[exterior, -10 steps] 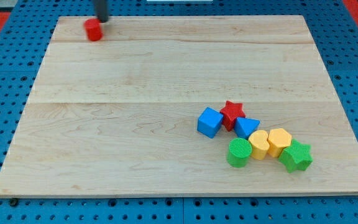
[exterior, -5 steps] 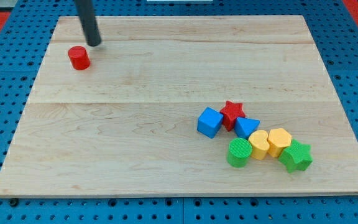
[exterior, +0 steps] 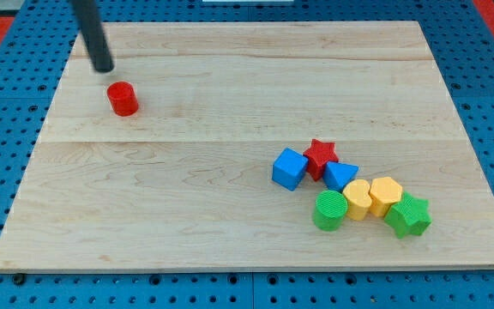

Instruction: Place the red circle at the top side of the red star

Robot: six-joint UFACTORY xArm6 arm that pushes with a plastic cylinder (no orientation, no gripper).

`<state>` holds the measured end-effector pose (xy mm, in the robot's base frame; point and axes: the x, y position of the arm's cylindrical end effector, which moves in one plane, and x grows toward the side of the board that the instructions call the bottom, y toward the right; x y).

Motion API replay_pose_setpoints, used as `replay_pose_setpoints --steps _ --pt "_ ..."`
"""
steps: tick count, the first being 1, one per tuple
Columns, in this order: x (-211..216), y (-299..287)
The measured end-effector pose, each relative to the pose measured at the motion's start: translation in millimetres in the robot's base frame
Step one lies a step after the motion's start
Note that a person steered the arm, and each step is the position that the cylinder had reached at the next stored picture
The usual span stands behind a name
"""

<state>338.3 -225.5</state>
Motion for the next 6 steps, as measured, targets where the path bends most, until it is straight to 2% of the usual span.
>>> replay_pose_setpoints --steps 1,2,3,4,5,6 --pt "45.6 47.8" --pt "53.2 167.7" --pt "55.9 233.6" --pt "53.3 250.0" --pt "66.4 295.7" --pt "51.6 333.2"
